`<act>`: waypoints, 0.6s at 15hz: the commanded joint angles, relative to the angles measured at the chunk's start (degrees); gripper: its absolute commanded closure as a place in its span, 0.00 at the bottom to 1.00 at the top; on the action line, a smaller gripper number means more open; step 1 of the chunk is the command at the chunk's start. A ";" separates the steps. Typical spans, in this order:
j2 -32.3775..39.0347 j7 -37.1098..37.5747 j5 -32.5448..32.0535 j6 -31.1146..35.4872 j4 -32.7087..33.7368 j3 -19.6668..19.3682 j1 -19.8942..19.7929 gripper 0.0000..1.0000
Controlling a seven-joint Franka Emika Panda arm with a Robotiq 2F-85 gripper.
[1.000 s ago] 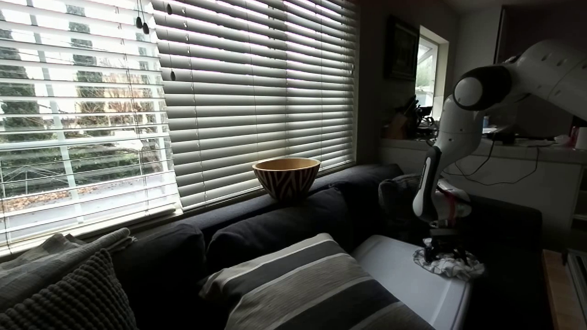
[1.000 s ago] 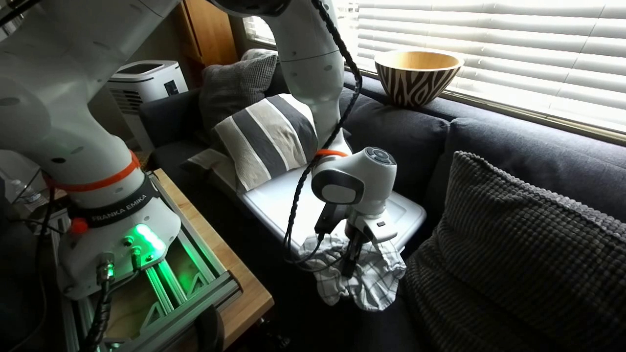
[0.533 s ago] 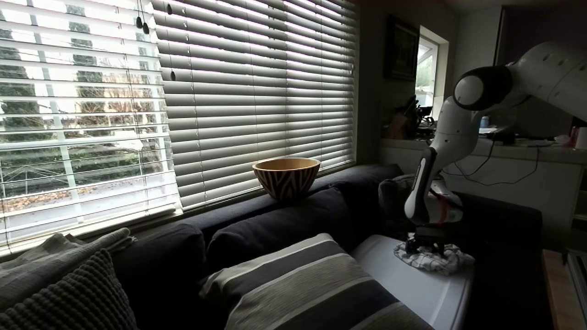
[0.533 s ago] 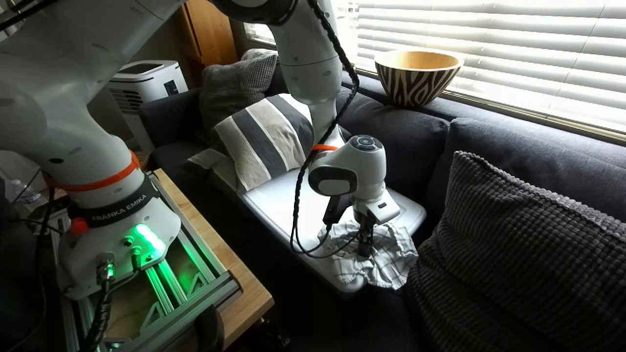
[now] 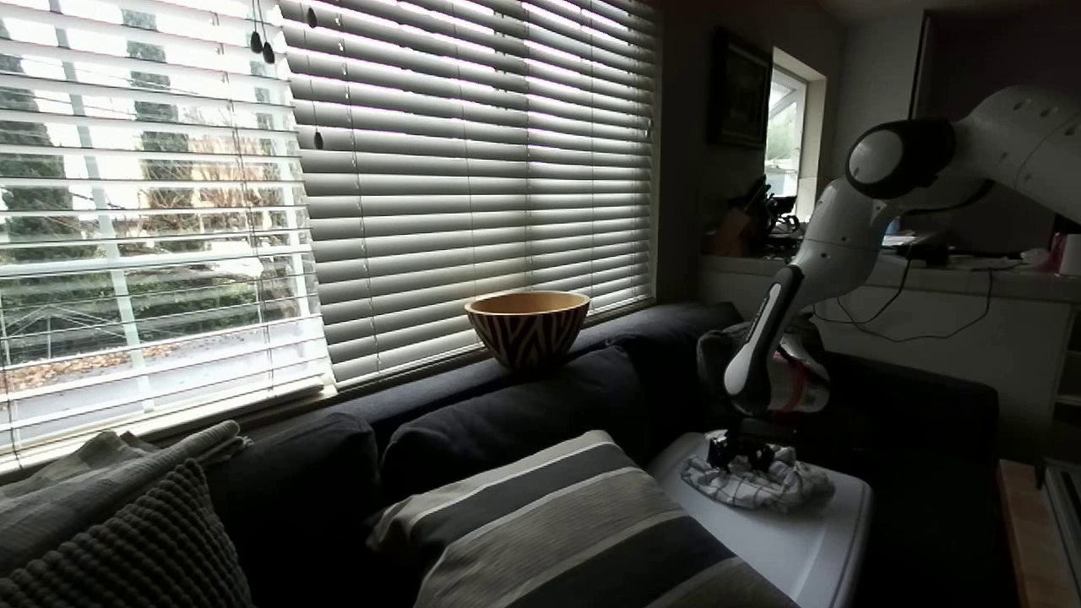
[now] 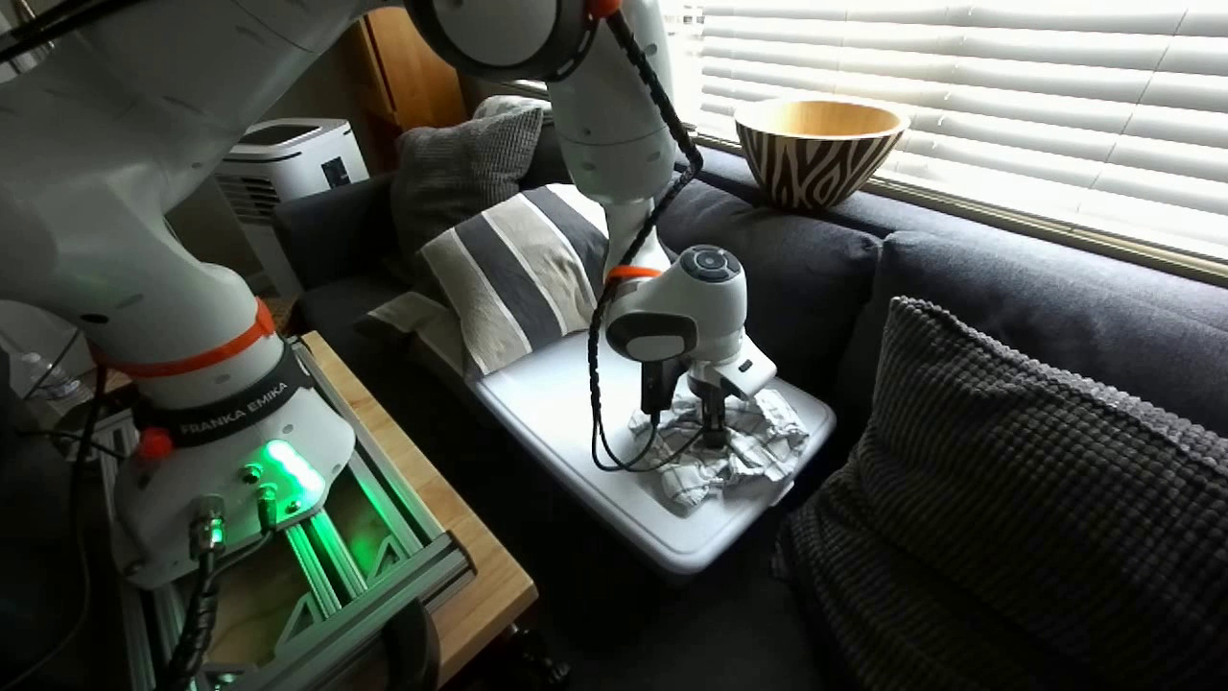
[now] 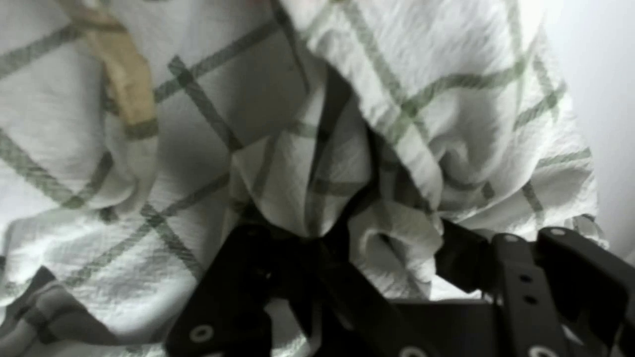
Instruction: Use the towel to wipe the white lid.
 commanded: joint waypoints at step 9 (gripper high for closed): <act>4.52 -6.81 0.43 -30.13 6.60 -7.45 0.95 0.96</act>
